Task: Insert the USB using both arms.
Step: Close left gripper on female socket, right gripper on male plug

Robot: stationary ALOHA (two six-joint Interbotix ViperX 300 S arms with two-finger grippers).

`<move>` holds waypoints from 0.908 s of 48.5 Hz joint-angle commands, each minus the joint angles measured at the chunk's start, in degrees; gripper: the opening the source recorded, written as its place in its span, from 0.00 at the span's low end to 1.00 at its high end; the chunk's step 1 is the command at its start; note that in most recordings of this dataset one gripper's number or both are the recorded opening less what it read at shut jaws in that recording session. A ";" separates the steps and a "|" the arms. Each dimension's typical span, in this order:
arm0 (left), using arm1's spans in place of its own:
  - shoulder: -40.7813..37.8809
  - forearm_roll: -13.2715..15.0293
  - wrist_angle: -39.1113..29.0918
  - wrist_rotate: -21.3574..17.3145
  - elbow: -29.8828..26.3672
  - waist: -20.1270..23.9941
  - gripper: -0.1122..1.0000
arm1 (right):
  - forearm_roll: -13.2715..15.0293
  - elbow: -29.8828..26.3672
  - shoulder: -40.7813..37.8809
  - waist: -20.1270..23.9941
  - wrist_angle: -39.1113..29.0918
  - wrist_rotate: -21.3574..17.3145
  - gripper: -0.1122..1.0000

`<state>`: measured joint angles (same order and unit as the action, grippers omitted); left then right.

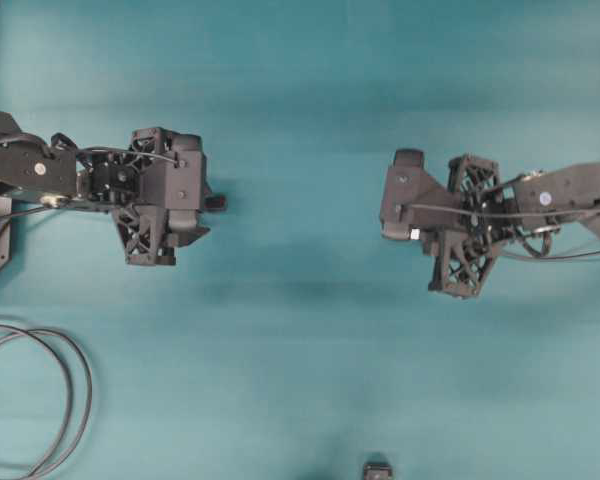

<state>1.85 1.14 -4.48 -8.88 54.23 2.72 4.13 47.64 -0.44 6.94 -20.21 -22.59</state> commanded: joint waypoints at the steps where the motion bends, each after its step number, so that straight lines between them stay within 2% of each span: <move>1: 0.18 -0.18 0.18 -0.97 -0.97 0.88 0.74 | -0.18 -1.14 0.53 0.62 0.18 -0.18 0.27; 44: -4.39 -0.18 -1.23 -0.97 -3.87 1.93 0.72 | -0.18 -1.67 2.02 0.53 0.18 -0.09 0.27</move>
<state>-1.93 1.14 -5.80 -8.88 51.50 4.39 4.13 47.29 0.00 7.38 -20.21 -22.59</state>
